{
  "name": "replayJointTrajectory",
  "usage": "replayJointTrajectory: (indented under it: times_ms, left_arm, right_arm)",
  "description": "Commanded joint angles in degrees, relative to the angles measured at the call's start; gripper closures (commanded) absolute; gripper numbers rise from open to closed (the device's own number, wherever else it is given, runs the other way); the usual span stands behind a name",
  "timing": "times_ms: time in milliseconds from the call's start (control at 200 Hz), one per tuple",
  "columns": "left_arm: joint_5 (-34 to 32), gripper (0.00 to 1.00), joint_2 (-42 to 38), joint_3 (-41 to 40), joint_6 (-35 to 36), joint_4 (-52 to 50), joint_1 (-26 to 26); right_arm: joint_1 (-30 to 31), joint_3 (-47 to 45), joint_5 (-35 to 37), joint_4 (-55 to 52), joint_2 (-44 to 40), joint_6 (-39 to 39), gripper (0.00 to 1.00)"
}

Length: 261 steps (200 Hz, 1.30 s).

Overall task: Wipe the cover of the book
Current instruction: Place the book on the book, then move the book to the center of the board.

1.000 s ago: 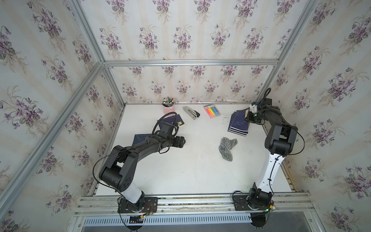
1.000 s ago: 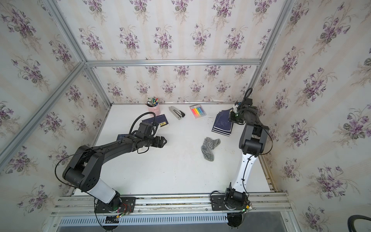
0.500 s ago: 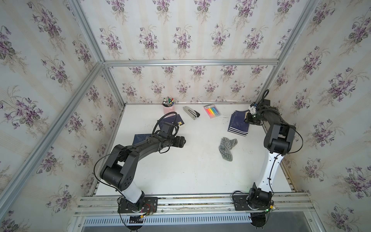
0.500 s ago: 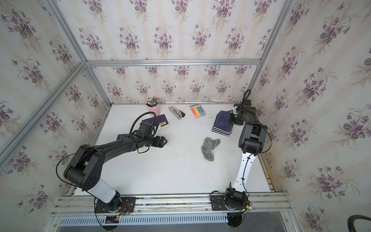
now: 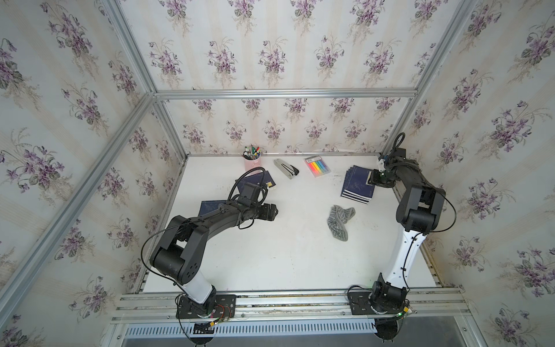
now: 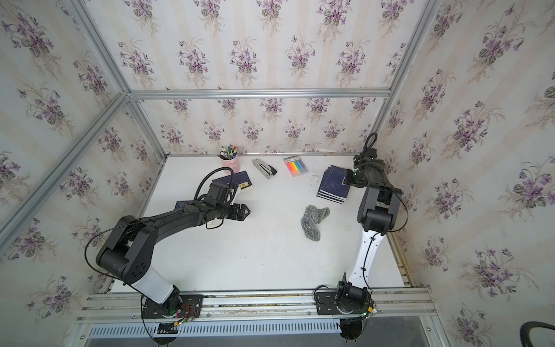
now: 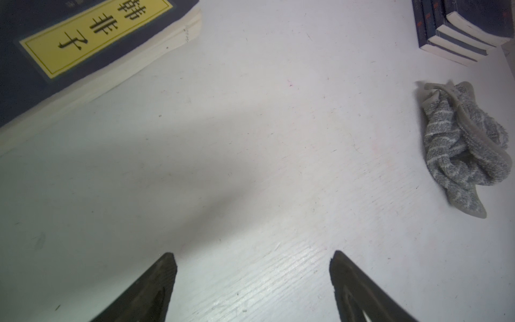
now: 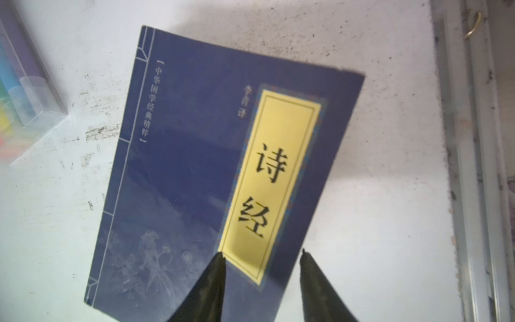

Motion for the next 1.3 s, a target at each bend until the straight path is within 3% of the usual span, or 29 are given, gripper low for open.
replayJointTrajectory:
  times_ms: [0,170,325,615,844,964,1109,1299]
  left_arm:
    - [0.3,0.13,0.2,0.4,0.4,0.7,0.1]
    - [-0.3,0.13,-0.4,0.4,0.6,0.4,0.1]
    - [-3.1,0.12,-2.2,-0.3,1.0,0.1,0.1]
    - [-15.3,0.10,-6.5,2.3,1.1,-8.1,2.0]
    - [-15.6,0.10,-5.2,10.5,0.3,-19.9,16.8]
    - [-16.6,0.10,-2.0,14.7,1.8,-24.7,24.4]
    - [-11.5,0.10,4.7,18.5,2.1,-26.9,33.3]
    - [-11.2,0.10,11.9,23.3,2.4,-30.7,37.5]
  right_arm:
    - [0.2,-2.1,1.8,3.6,-2.7,1.6,0.49]
    - [1.0,-8.7,3.9,8.5,-7.7,4.5,0.47]
    - [3.5,-20.6,6.5,15.9,-15.9,8.2,0.46]
    - [15.9,-39.7,17.0,22.5,-32.7,13.1,0.44]
    - [28.0,-44.0,20.7,22.7,-40.3,16.2,0.44]
    - [33.9,-43.8,15.8,24.1,-41.9,17.1,0.45]
    - [40.7,-45.6,8.1,29.9,-39.9,19.2,0.45]
    - [50.0,-46.2,4.2,35.5,-32.8,21.2,0.45]
